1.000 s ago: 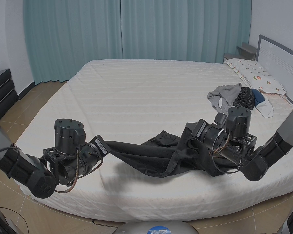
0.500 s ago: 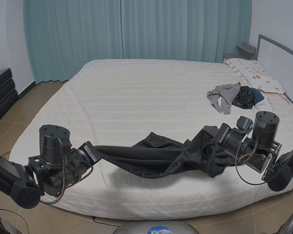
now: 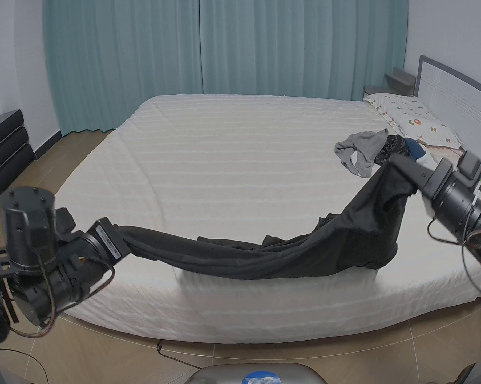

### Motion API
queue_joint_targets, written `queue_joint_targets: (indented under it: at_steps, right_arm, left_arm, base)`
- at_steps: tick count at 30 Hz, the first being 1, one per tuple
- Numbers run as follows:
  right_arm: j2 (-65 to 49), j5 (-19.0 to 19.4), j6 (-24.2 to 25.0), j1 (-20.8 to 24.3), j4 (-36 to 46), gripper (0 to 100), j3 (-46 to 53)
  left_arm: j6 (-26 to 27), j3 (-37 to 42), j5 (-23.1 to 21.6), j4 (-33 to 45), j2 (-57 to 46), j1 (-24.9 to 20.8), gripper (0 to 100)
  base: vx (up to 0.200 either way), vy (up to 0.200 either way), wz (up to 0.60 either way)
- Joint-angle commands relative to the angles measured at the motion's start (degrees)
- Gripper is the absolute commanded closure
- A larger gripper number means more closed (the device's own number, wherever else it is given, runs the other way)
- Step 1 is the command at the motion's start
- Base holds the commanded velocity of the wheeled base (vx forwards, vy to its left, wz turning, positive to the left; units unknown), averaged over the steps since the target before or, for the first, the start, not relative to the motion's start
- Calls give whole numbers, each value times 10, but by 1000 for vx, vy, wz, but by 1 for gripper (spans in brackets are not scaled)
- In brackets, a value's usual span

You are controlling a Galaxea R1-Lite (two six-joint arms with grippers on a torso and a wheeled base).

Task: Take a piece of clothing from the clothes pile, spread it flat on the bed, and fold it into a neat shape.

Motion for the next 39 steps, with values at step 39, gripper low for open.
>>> queue_joint_targets:
  at_steps: [39]
  right_arm:
    - [441,2,-70,-125,120,100,-586]
  left_arm:
    - [48,-570,-45,30,494,180,100]
  base:
    - [113,0,0]
